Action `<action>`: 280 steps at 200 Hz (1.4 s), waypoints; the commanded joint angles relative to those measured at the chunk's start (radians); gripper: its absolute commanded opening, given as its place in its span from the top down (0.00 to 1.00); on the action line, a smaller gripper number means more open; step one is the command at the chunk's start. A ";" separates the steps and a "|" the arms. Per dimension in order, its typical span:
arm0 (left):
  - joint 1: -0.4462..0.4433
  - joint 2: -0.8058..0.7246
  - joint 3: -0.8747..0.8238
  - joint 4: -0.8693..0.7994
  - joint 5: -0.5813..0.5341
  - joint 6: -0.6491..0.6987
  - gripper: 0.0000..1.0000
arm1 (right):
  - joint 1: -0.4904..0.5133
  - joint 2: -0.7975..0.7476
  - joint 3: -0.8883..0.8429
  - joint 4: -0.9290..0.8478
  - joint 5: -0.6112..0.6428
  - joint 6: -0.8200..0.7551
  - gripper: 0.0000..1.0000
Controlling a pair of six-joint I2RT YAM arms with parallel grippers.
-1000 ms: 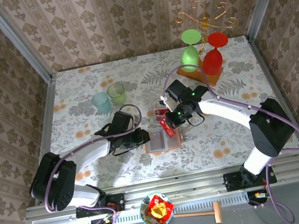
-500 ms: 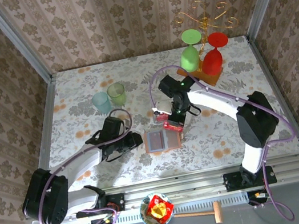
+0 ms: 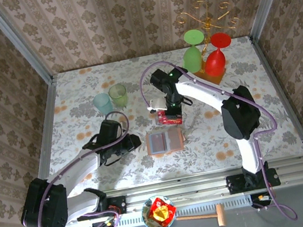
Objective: Take the credit cards out of the card holder
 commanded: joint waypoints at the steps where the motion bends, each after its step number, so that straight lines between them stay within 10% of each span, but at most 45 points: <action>1: 0.017 -0.012 -0.003 -0.021 -0.009 0.024 0.71 | -0.016 0.048 0.073 -0.093 0.044 -0.051 1.00; 280: 0.065 0.081 0.037 -0.029 0.031 0.058 0.70 | -0.055 0.340 0.510 -0.269 -0.033 -0.103 1.00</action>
